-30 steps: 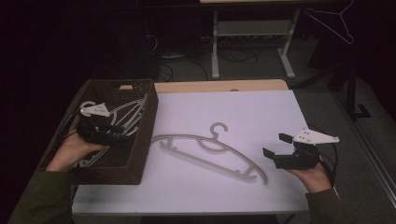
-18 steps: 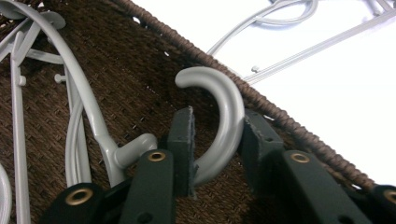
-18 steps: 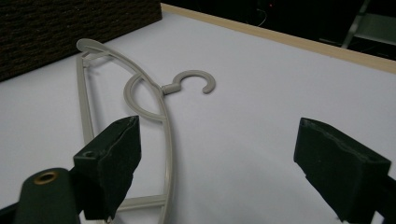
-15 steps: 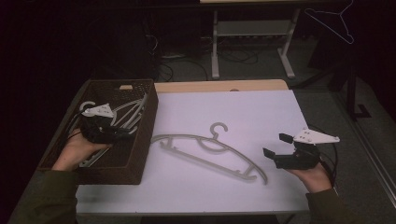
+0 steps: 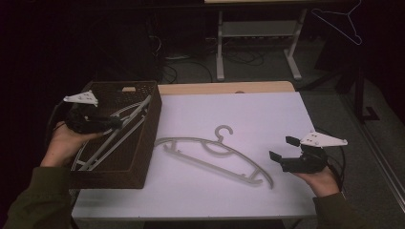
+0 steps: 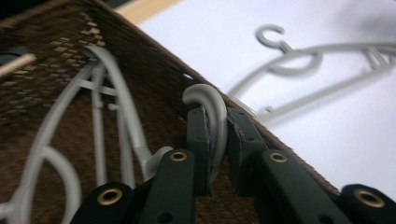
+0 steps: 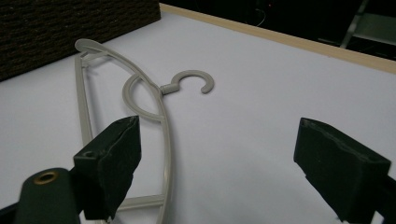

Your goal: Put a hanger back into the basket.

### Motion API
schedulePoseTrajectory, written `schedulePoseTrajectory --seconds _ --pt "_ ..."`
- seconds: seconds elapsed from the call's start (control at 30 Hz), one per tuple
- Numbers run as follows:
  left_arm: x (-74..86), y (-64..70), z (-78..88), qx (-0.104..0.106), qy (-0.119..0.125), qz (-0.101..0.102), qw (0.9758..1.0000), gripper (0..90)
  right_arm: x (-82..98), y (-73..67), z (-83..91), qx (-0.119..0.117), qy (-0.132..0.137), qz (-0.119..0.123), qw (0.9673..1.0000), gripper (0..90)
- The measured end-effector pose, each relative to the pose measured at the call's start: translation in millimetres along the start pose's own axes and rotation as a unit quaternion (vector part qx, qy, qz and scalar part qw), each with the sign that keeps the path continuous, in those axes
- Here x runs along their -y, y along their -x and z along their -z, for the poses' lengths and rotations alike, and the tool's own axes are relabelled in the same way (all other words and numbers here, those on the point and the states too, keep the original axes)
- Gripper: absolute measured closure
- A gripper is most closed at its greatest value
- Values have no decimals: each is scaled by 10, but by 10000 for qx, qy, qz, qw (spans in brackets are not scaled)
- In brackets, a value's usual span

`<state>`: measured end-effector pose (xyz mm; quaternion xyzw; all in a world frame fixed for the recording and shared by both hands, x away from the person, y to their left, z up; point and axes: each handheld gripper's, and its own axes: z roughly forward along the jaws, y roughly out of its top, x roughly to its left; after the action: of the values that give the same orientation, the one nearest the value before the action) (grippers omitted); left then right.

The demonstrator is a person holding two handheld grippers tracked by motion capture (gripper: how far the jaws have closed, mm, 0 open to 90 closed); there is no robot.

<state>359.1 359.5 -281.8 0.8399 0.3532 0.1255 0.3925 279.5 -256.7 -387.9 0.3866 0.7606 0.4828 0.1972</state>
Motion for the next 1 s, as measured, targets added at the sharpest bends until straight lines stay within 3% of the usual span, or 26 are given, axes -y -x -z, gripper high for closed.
schedulePoseTrajectory --seconds 0.2,0.37,0.5,0.7,0.83,0.9,0.97,1.0 --pt "-23 -220 199 -352 183 229 9989 827 3 6 -5 0 -16 7 10000 145" --pt "-52 -472 310 -759 139 468 9959 847 2 2 -5 5 -12 23 10000 145" --pt "-29 -626 340 -930 171 703 9930 856 3 3 -10 -8 -36 -2 10000 145" --pt "46 -860 347 -1208 222 1051 9868 847 7 5 -20 0 -52 21 10000 145" --pt "76 -974 320 -1493 100 1159 9819 829 7 5 -28 8 -63 39 10000 145" --pt "93 -1016 293 -1633 -5 1198 9793 822 9 2 -30 6 -75 19 10000 145" --pt "103 -1041 272 -1732 -126 1146 9781 796 11 2 -37 -3 -81 10 10000 145" --pt "103 -1041 266 -1874 -181 1098 9760 715 11 4 -38 -6 -90 19 10000 145"
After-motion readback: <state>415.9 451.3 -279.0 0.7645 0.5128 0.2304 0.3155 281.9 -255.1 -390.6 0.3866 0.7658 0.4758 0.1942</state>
